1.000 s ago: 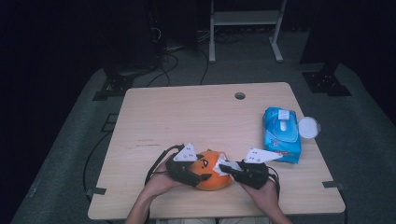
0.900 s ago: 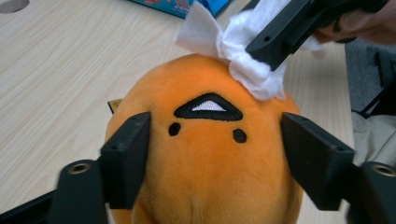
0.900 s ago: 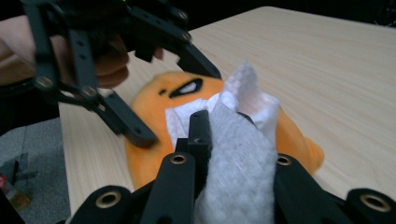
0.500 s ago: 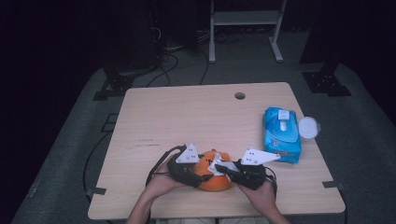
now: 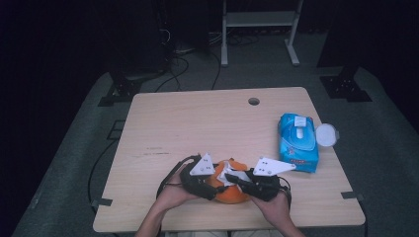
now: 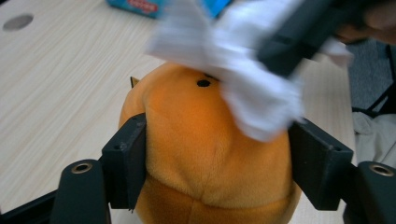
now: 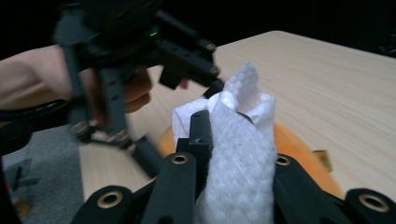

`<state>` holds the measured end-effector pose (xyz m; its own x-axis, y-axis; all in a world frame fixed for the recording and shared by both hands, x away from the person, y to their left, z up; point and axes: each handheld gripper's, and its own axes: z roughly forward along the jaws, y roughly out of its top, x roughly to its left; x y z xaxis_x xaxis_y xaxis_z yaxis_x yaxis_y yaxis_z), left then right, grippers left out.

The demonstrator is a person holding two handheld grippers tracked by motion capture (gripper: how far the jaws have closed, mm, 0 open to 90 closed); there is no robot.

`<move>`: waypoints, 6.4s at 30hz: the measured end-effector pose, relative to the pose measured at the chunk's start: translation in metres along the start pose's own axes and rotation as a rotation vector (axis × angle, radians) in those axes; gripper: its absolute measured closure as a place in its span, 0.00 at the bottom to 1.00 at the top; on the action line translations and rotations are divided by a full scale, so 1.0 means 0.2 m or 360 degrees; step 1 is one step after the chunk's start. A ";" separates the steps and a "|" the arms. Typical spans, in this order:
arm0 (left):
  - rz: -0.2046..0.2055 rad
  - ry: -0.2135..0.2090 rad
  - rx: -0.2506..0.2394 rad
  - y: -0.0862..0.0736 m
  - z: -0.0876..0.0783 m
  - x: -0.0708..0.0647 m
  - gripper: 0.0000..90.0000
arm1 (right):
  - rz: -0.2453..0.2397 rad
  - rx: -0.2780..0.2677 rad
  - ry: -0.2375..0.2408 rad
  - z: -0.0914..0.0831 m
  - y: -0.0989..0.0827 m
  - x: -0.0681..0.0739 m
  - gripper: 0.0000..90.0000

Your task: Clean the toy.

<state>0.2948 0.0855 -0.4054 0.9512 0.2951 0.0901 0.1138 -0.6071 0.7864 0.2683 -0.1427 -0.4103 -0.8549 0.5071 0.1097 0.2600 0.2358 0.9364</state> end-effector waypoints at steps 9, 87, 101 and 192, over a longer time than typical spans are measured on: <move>-0.0083 0.0015 -0.0031 -0.01 0.02 0.01 0.27 | 0.0071 0.0015 -0.0045 -0.02 -0.04 -0.05 0.88; -0.0396 -0.0016 -0.0004 -0.18 -0.10 0.20 0.33 | 0.0095 0.0096 -0.0019 -0.02 -0.13 -0.09 0.88; -0.0335 0.0008 -0.0002 -0.15 -0.06 0.16 0.35 | 0.0143 0.0088 0.0002 -0.02 -0.13 -0.12 0.88; -0.0041 0.0064 -0.0035 -0.03 -0.05 0.02 0.44 | 0.0216 -0.0027 -0.0043 -0.04 -0.10 -0.18 0.88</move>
<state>0.2939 0.0984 -0.4039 0.9356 0.3404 0.0938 0.1316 -0.5827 0.8020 0.2900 -0.1719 -0.4296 -0.7998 0.5558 0.2268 0.3645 0.1494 0.9191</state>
